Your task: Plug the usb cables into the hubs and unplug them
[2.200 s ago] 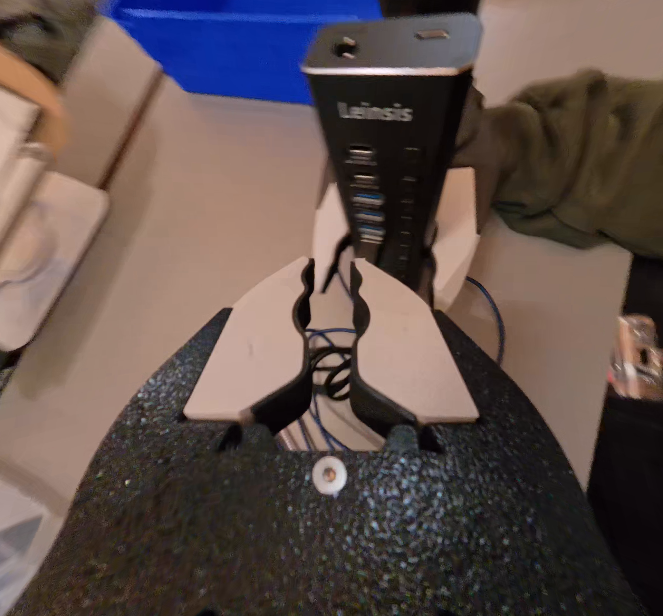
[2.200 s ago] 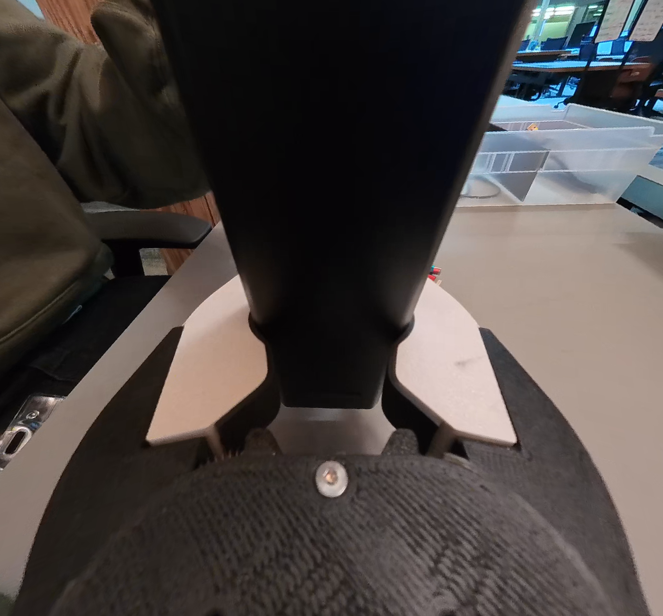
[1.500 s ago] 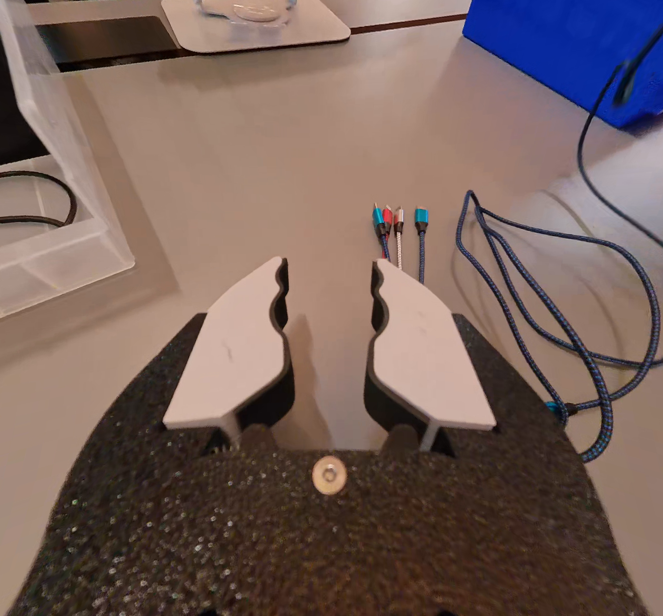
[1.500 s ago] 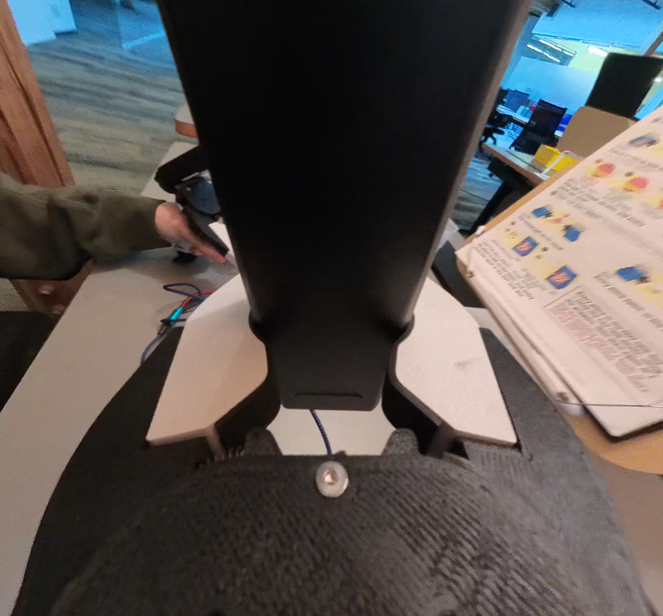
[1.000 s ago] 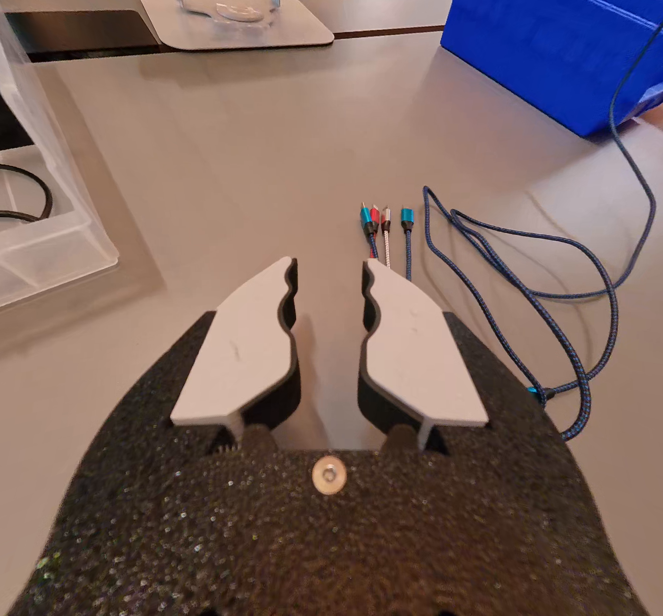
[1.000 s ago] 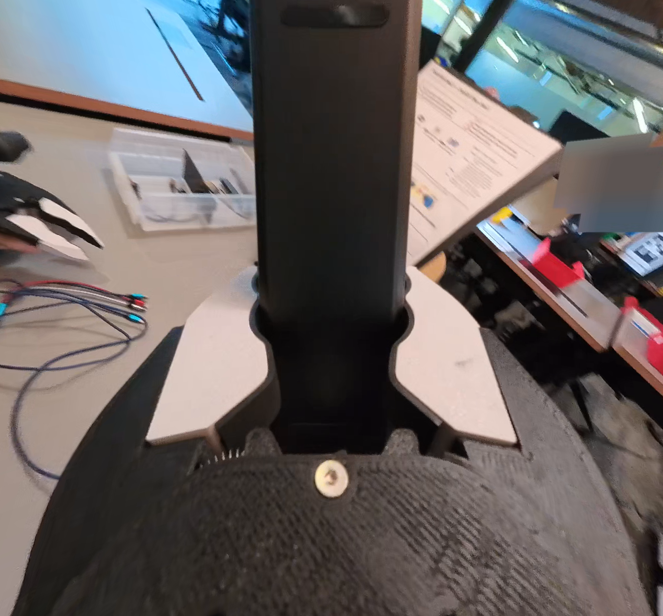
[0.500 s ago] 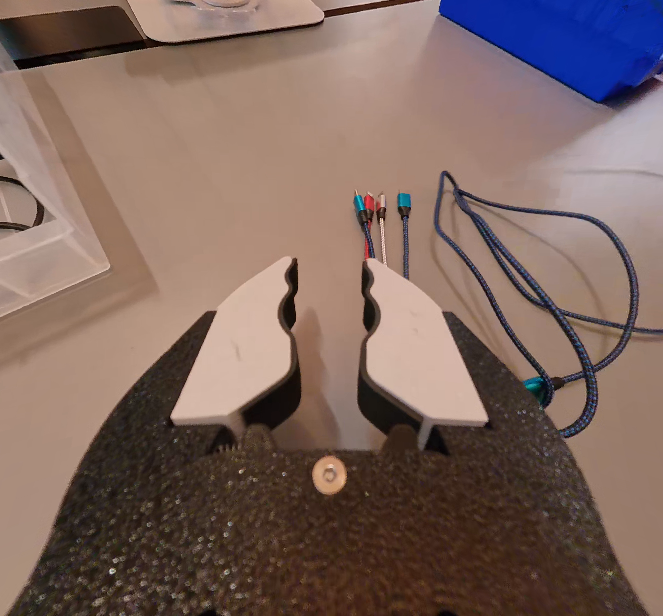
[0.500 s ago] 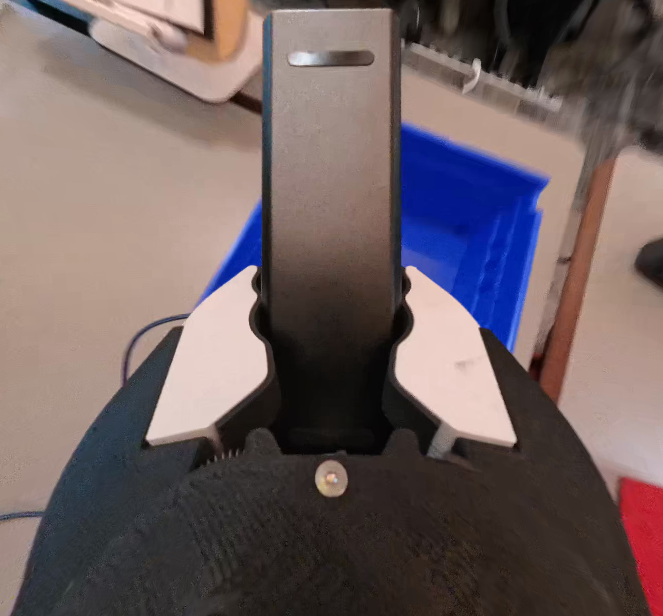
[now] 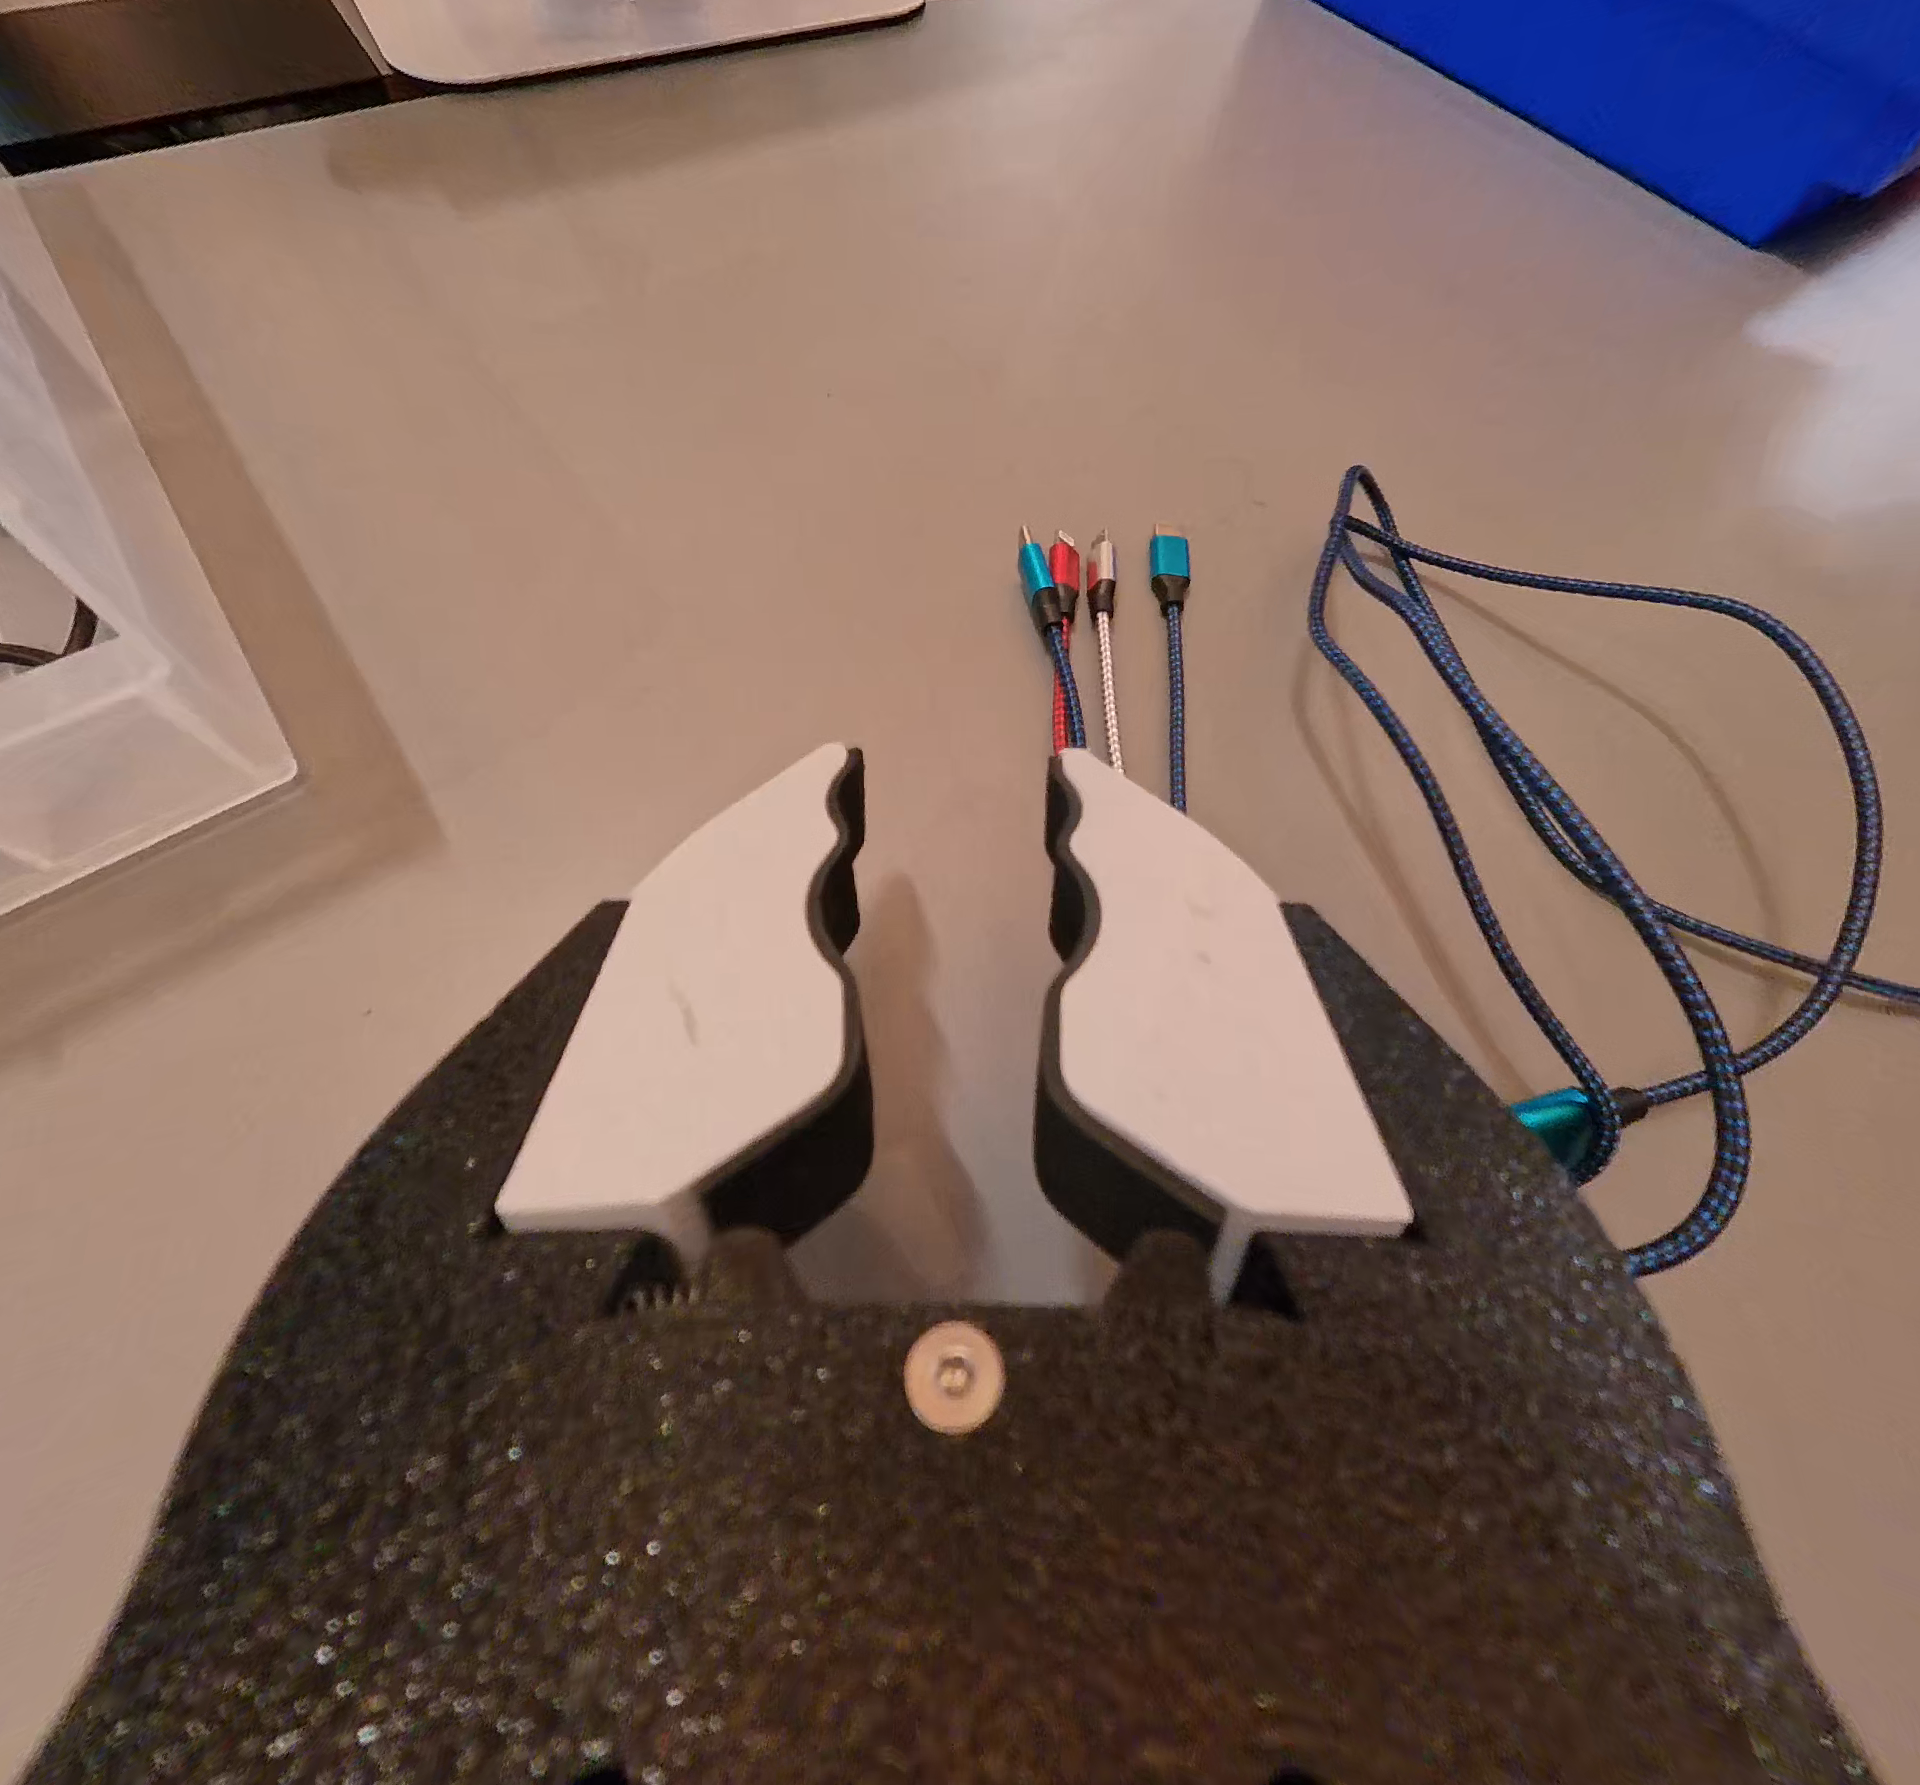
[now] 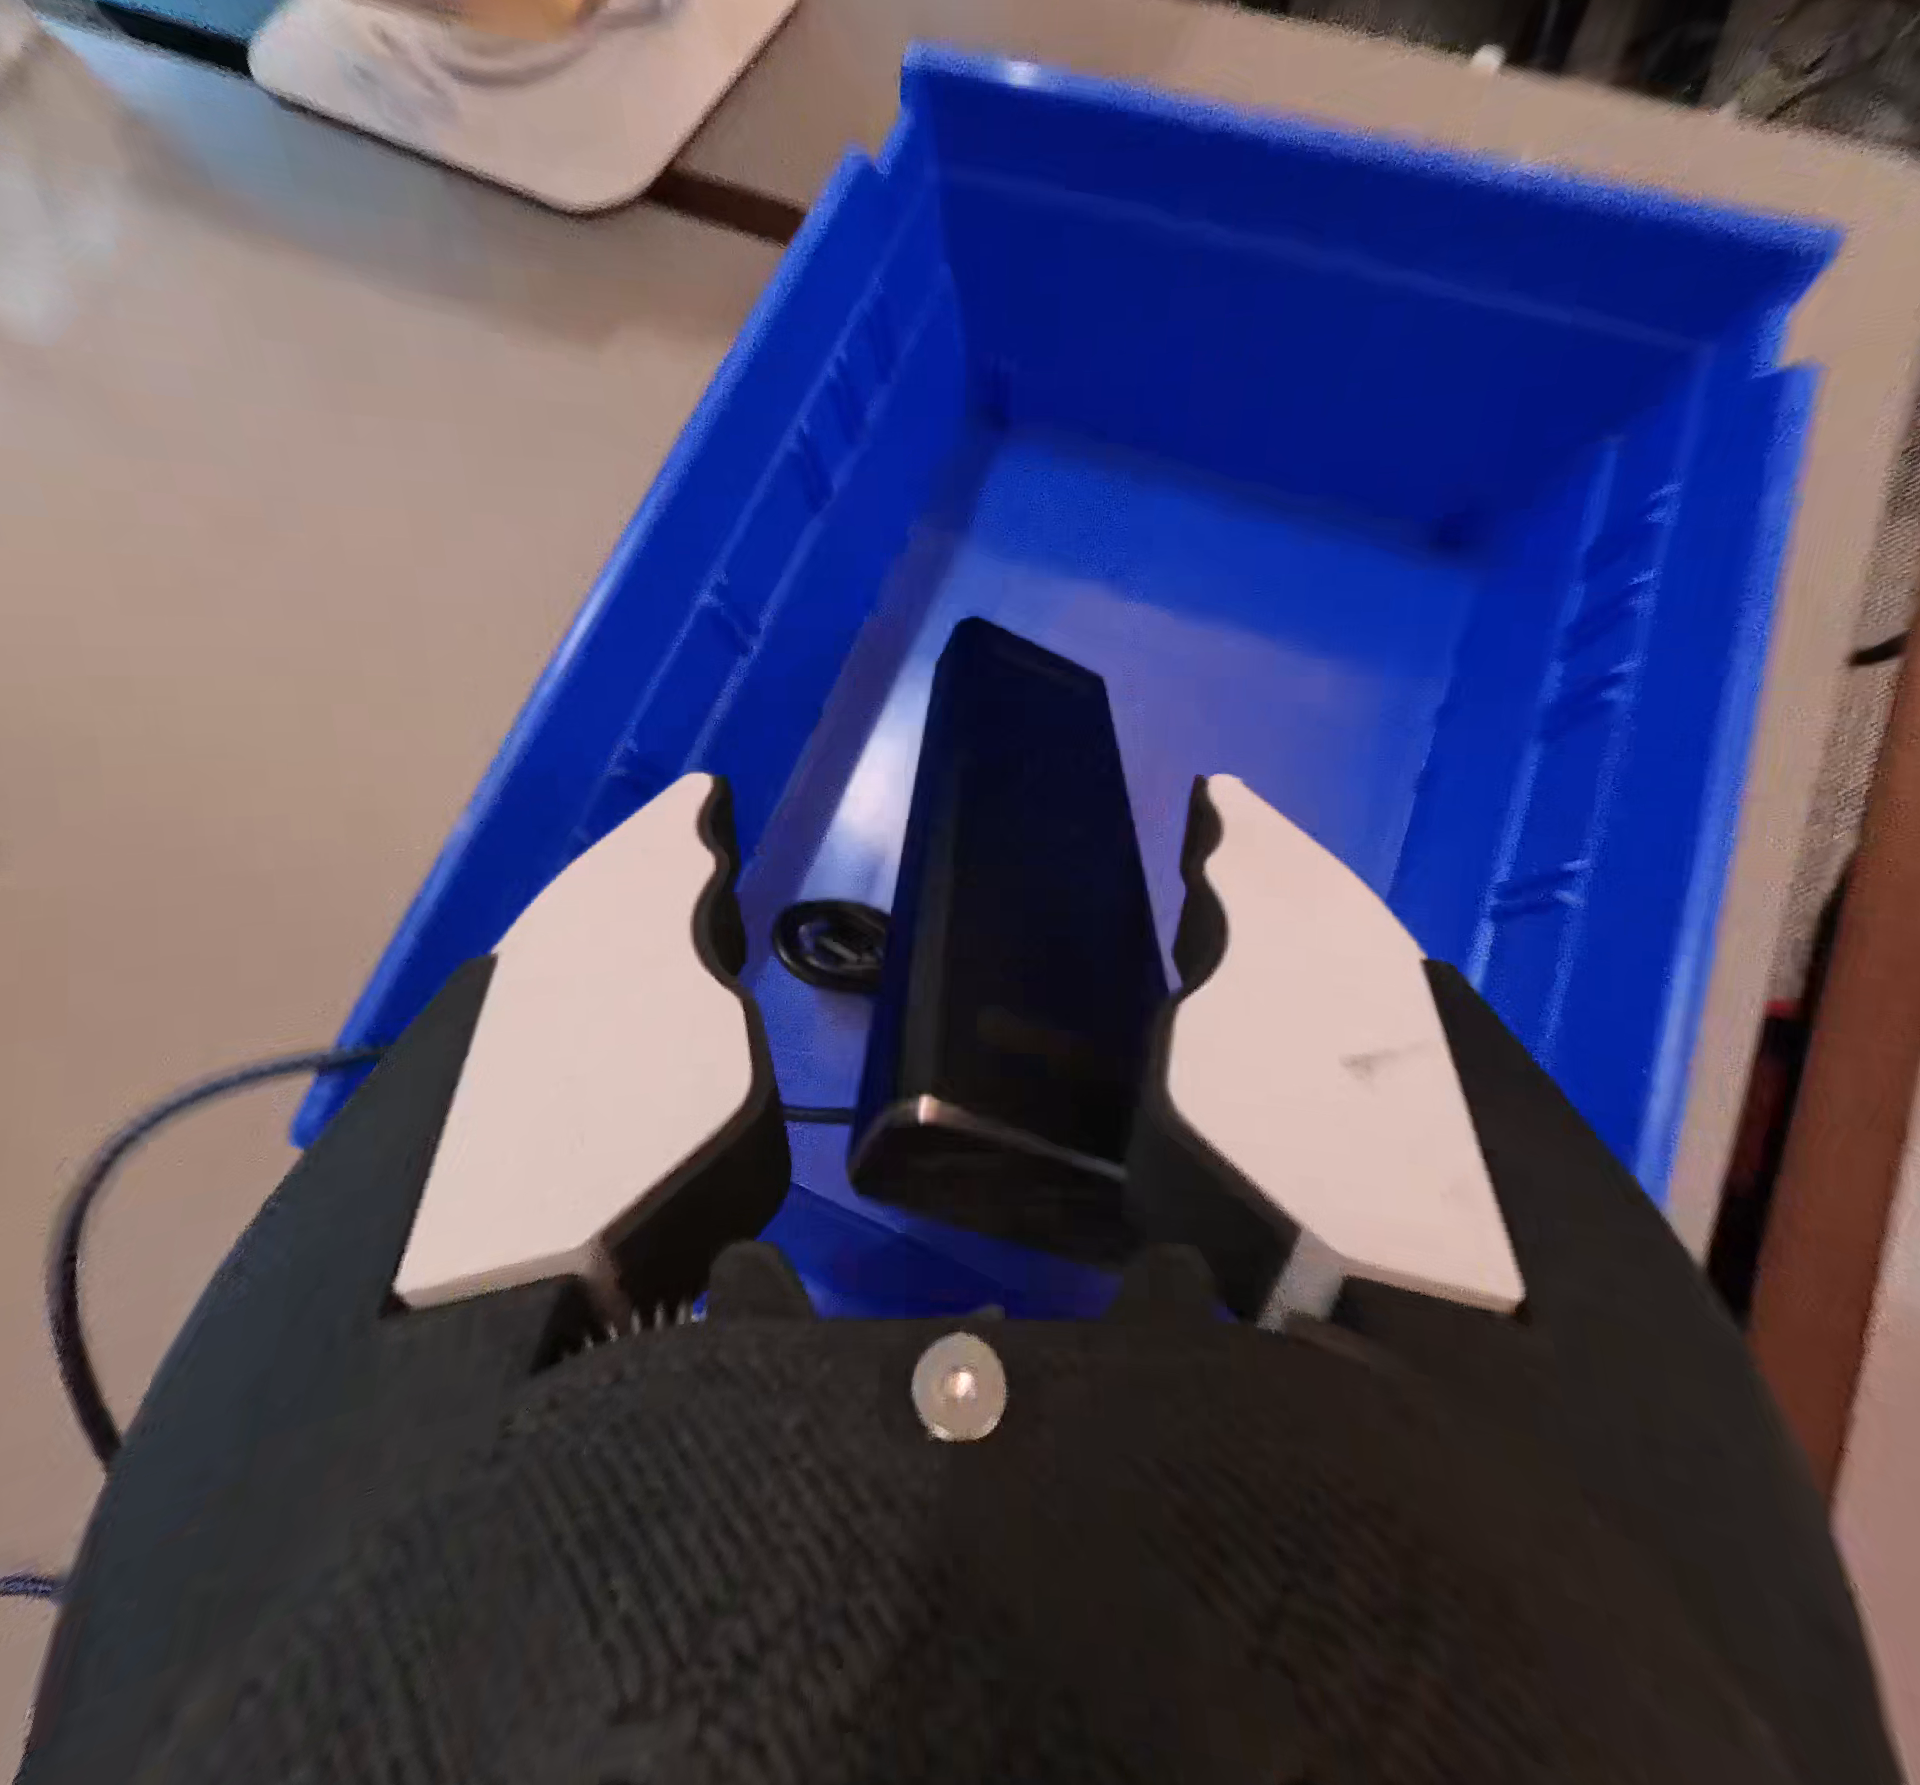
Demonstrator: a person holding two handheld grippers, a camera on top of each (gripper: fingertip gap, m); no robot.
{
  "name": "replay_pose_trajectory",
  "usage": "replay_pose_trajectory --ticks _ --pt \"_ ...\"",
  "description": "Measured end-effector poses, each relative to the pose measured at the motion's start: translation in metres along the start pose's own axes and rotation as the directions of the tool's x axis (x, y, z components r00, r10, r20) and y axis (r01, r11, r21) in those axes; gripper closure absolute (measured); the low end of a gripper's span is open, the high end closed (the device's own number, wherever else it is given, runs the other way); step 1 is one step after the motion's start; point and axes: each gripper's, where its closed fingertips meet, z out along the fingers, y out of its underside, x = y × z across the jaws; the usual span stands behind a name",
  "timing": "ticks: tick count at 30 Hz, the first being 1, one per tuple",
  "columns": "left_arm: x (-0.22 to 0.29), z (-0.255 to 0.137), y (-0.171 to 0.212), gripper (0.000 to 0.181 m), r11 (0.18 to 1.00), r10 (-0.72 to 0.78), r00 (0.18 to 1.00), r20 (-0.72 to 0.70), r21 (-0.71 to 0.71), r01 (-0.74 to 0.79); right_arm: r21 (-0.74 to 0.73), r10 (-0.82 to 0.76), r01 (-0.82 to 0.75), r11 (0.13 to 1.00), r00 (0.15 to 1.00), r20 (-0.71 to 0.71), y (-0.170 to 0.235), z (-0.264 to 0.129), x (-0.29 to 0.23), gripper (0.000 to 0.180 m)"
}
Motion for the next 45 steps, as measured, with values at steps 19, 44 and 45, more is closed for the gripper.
replay_pose_trajectory --ticks 19,44,45 --pt "-0.001 -0.002 -0.002 0.148 1.0 0.001 1.0 0.018 0.018 -0.001 -0.204 -0.271 0.345 0.916 0.909 0.316 0.101 0.025 -0.37 0.088" --pt "0.001 -0.005 -0.002 0.148 0.997 -0.07 0.996 -0.059 0.029 0.072 0.262 -0.8 0.937 0.233 0.031 0.599 0.089 0.083 -0.448 0.125" --pt "0.001 -0.005 -0.002 0.148 0.997 -0.069 0.996 -0.059 0.028 0.071 0.274 -0.83 0.946 0.172 -0.011 0.557 0.084 0.084 -0.449 0.121"
